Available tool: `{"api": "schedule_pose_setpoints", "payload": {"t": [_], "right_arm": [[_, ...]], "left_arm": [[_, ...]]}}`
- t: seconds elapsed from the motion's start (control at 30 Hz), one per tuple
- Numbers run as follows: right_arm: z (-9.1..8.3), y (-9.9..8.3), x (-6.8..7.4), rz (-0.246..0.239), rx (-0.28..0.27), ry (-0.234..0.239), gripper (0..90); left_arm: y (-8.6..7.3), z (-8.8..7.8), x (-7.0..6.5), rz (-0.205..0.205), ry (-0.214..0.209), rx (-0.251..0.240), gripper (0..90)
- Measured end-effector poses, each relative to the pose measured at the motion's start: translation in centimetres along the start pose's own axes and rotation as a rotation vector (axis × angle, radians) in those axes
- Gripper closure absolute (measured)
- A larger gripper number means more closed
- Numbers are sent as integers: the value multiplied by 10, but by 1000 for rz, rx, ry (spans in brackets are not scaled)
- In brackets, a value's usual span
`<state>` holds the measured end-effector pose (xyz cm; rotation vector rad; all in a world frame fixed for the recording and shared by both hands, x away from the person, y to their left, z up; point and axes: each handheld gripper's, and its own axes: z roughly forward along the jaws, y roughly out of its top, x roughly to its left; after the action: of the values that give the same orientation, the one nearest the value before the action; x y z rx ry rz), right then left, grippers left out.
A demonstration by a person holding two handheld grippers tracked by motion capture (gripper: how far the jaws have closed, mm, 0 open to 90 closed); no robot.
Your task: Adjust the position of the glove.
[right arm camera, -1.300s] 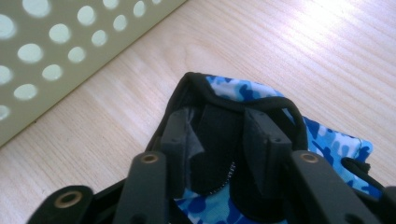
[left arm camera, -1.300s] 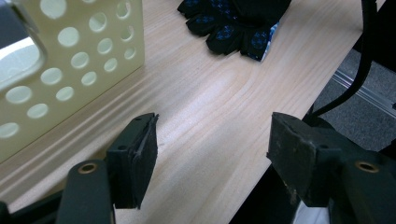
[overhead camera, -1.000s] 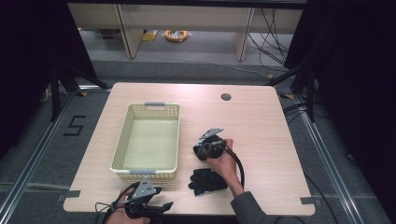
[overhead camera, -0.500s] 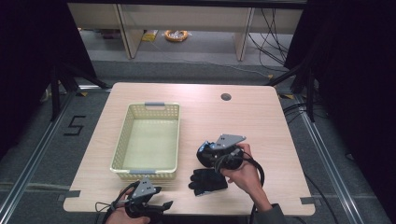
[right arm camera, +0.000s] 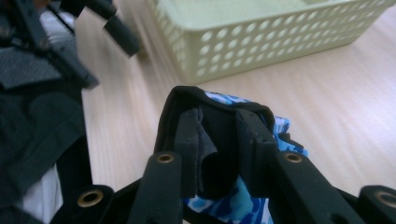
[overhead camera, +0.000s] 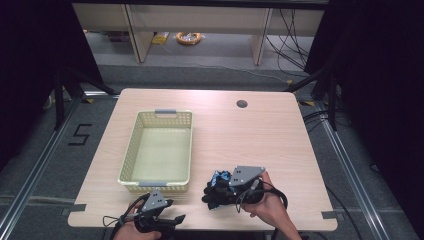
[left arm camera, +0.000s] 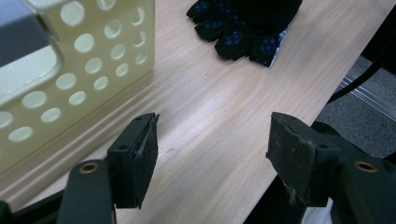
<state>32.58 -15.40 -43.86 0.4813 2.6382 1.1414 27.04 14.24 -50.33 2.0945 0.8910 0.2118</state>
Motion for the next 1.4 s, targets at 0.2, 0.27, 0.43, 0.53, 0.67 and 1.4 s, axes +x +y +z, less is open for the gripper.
{"api": "schedule_pose_setpoints", "payload": {"t": [0.2, 0.27, 0.43, 0.53, 0.67, 1.4], "right_arm": [[18, -23, 12, -83, 76, 80, 705], [20, -28, 16, -108, 101, 90, 700], [20, -36, 21, -114, 109, 109, 682], [20, -41, 22, -72, 99, 101, 606], [10, -42, 23, 33, 67, 40, 509], [1, -75, -26, 508, 37, -134, 790]], "left_arm": [[-1, 1, 0, 2, 6, 14, 335], [0, 1, -2, -17, -6, 4, 335], [1, 2, -1, 12, -3, 10, 336], [3, 4, -2, 29, -6, 18, 337], [10, 9, -10, 17, -30, 14, 345], [46, 72, -49, 172, -90, 50, 550]]}}
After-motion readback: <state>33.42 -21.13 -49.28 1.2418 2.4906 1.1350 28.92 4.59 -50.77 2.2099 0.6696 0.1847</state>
